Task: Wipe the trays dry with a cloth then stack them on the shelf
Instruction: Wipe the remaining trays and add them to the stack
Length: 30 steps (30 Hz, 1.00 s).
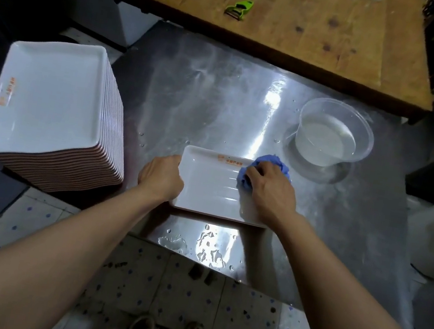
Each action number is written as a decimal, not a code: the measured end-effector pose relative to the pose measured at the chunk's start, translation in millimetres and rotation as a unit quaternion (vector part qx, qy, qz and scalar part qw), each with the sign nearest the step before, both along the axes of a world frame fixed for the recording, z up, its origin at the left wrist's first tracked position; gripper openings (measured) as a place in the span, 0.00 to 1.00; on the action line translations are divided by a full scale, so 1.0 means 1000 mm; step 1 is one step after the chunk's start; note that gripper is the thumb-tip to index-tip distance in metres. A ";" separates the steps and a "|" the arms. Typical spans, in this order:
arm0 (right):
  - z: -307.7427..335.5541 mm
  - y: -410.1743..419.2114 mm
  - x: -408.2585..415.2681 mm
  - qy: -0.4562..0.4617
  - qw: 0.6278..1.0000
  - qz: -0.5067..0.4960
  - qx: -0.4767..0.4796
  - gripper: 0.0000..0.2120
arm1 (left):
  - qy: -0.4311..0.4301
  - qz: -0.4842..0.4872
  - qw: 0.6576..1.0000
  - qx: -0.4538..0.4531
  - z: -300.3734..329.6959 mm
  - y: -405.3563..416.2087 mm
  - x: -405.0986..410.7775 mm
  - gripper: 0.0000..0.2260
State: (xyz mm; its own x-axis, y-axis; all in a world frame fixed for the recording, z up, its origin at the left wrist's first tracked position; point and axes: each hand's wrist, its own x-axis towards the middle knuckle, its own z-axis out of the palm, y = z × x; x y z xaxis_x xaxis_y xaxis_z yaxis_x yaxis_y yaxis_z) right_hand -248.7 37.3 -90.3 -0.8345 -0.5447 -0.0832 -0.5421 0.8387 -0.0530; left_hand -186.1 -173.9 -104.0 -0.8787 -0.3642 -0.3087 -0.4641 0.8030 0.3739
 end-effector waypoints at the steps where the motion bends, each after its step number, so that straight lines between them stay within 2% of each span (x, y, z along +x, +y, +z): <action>1: -0.001 0.002 0.002 0.004 1.000 0.004 0.004 0.14 | 0.002 0.002 1.000 -0.007 0.000 0.002 0.000 0.15; 11: 0.009 0.025 0.049 -0.049 0.998 0.029 0.038 0.15 | 0.018 0.038 0.999 -0.024 0.000 0.011 -0.001 0.16; 15: 0.017 0.034 0.060 -0.067 0.997 0.009 0.023 0.15 | 0.018 0.048 0.998 -0.024 0.003 0.014 0.000 0.17; 19: 0.026 0.046 0.064 -0.103 0.990 -0.076 -0.064 0.06 | 0.002 0.054 0.998 -0.026 0.007 0.015 0.003 0.18; 21: 0.031 0.056 0.067 -0.117 0.971 -0.146 -0.149 0.01 | -0.008 0.057 0.998 -0.037 0.010 0.018 0.008 0.18; 23: 0.035 0.062 0.068 -0.135 0.940 -0.209 -0.234 0.02 | 0.001 0.058 0.996 -0.068 0.015 0.024 0.015 0.19; 25: 0.039 0.064 0.068 -0.143 0.908 -0.259 -0.297 0.05 | 0.058 0.023 0.994 -0.093 0.019 0.034 0.022 0.20; 28: 0.041 0.067 0.065 -0.119 0.883 -0.299 -0.342 0.06 | 0.152 -0.115 0.980 -0.064 0.020 0.059 0.031 0.18; 30: 0.042 0.069 0.064 -0.115 0.870 -0.318 -0.358 0.07 | 0.153 -0.202 0.966 -0.060 0.018 0.075 0.033 0.17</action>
